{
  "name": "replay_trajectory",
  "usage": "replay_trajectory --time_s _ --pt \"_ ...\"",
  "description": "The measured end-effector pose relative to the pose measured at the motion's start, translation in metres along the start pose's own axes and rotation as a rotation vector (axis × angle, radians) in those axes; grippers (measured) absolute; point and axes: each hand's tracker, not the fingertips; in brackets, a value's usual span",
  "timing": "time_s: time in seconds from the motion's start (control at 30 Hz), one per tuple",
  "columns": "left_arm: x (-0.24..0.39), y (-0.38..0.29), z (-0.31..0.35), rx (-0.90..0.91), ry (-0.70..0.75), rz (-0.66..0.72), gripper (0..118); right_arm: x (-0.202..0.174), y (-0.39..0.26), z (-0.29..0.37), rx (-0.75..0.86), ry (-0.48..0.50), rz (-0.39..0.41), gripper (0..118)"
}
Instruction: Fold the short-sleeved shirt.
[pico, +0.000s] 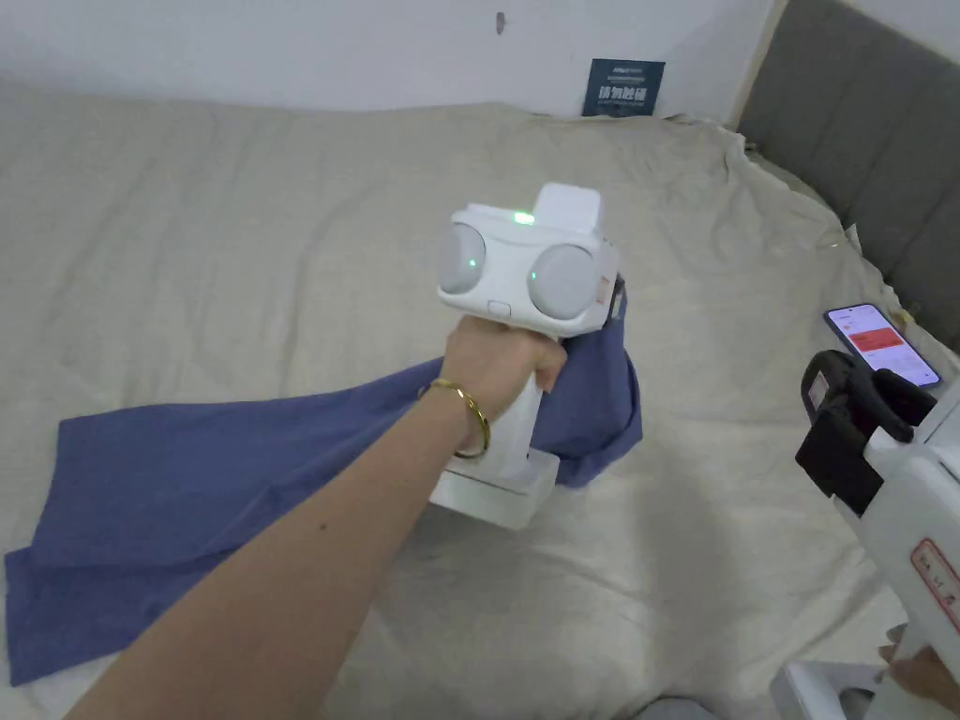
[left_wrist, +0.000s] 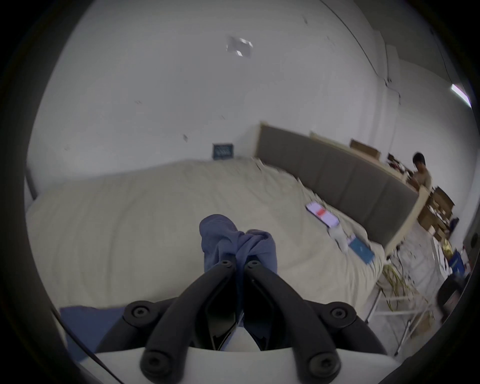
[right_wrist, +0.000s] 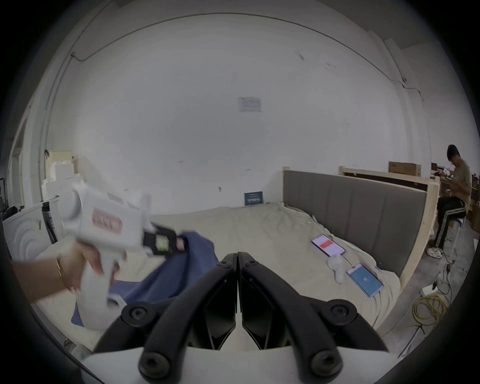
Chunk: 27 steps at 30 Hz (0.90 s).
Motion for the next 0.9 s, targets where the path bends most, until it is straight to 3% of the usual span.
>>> replay_trajectory --time_s 0.17,0.23,0.3,0.4,0.47,0.5,0.7,0.9 --pt "0.042 -0.055 -0.064 -0.172 -0.039 -0.009 0 0.015 -0.012 -0.010 -0.043 -0.041 0.005 0" --pt "0.057 -0.078 -0.079 -0.253 -0.051 -0.010 10 0.019 -0.017 -0.015 -0.064 -0.051 -0.004 0" --pt "0.064 -0.092 -0.090 -0.268 -0.049 -0.020 27 0.021 -0.021 -0.019 -0.079 -0.061 -0.014 0" --pt "0.073 -0.105 -0.098 -0.312 -0.087 -0.027 80 0.022 -0.025 -0.022 -0.097 -0.065 -0.017 0" --pt "0.072 -0.102 -0.099 -0.316 -0.100 -0.011 108 0.022 -0.025 -0.023 -0.103 -0.065 -0.013 0" --pt "0.073 -0.100 -0.093 -0.301 -0.108 -0.002 113 0.022 -0.025 -0.023 -0.105 -0.064 -0.011 0" --pt "0.031 -0.041 -0.042 -0.049 -0.101 0.053 113 0.017 -0.017 -0.025 -0.087 -0.052 -0.008 0" --pt "-0.037 -0.007 0.051 0.283 0.140 0.042 114 0.002 -0.005 -0.030 -0.043 -0.012 0.020 0"
